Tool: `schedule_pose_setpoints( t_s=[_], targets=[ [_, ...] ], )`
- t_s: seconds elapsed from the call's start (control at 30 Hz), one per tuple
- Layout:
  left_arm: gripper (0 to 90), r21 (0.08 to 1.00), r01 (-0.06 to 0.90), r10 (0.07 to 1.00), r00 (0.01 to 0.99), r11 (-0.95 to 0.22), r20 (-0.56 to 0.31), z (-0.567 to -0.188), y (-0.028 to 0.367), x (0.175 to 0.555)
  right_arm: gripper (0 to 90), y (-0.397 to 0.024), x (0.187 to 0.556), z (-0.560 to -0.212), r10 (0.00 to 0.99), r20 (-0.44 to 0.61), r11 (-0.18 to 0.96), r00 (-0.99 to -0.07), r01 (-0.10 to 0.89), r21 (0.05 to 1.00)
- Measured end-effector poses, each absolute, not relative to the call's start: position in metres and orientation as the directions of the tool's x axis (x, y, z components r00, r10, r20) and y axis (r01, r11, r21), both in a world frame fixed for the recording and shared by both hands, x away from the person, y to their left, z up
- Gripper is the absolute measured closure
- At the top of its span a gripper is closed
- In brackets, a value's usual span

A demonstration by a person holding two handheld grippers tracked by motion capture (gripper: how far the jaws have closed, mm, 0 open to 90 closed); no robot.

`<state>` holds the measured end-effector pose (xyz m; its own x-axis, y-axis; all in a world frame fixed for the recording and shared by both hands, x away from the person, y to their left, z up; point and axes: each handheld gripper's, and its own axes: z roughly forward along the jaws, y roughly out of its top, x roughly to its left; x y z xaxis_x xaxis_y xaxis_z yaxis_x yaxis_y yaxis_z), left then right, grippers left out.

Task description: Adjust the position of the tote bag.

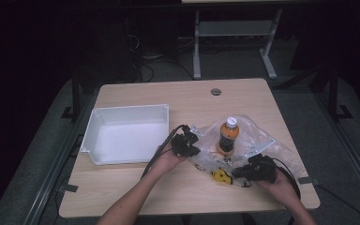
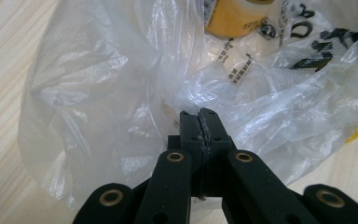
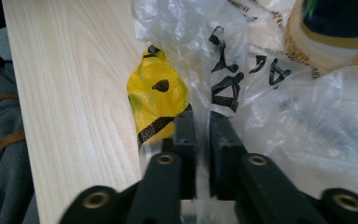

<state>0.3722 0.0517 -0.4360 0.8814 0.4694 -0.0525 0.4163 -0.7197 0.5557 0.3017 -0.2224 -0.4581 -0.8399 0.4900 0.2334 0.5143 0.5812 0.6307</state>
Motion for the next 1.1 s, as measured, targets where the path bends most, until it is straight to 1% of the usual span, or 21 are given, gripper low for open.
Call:
schedule_pose_setpoints(
  t_s=[0.1, 0.2, 0.27, 0.33, 0.47, 0.6, 0.67, 0.73, 0.77, 1.0, 1.1],
  targets=[
    [85.0, 0.570, 0.420, 0.470, 0.880, -0.706, -0.066, -0.433, 0.056, 0.370, 69.6, -0.225, 0.300, -0.454, 0.500, 0.239, 0.557, -0.832, 0.520, 0.647],
    [81.0, 0.580, 0.415, 0.467, 0.882, -0.701, -0.066, -0.428, 0.062, 0.366, 64.9, -0.227, 0.297, -0.449, 0.496, 0.247, 0.539, -0.833, 0.518, 0.664],
    [78.1, 0.599, 0.416, 0.468, 0.880, -0.684, -0.076, -0.423, 0.066, 0.362, 61.1, -0.227, 0.292, -0.443, 0.500, 0.226, 0.538, -0.836, 0.505, 0.676],
    [76.0, 0.597, 0.400, 0.455, 0.888, -0.695, -0.065, -0.418, 0.070, 0.359, 57.7, -0.227, 0.288, -0.438, 0.495, 0.217, 0.531, -0.841, 0.491, 0.691],
    [73.6, 0.610, 0.390, 0.451, 0.890, -0.690, -0.060, -0.408, 0.079, 0.354, 52.3, -0.231, 0.281, -0.429, 0.505, 0.205, 0.503, -0.838, 0.479, 0.719],
    [72.9, 0.617, 0.383, 0.448, 0.893, -0.688, -0.055, -0.400, 0.087, 0.349, 48.0, -0.237, 0.277, -0.421, 0.519, 0.195, 0.472, -0.832, 0.470, 0.746],
    [72.7, 0.624, 0.380, 0.450, 0.892, -0.683, -0.051, -0.395, 0.091, 0.347, 47.3, -0.240, 0.276, -0.417, 0.525, 0.193, 0.457, -0.829, 0.466, 0.758],
    [72.5, 0.636, 0.384, 0.453, 0.890, -0.669, -0.060, -0.390, 0.094, 0.346, 45.4, -0.244, 0.275, -0.412, 0.531, 0.192, 0.437, -0.825, 0.460, 0.773],
    [72.4, 0.636, 0.374, 0.447, 0.893, -0.675, -0.050, -0.387, 0.095, 0.346, 45.3, -0.246, 0.275, -0.409, 0.532, 0.189, 0.430, -0.825, 0.455, 0.780],
    [71.7, 0.659, 0.373, 0.450, 0.891, -0.653, -0.057, -0.373, 0.096, 0.346, 44.2, -0.259, 0.272, -0.398, 0.572, 0.166, 0.402, -0.803, 0.451, 0.797],
    [71.3, 0.655, 0.363, 0.439, 0.897, -0.663, -0.053, -0.368, 0.094, 0.348, 43.9, -0.265, 0.271, -0.397, 0.592, 0.159, 0.394, -0.790, 0.455, 0.799]
  ],
)
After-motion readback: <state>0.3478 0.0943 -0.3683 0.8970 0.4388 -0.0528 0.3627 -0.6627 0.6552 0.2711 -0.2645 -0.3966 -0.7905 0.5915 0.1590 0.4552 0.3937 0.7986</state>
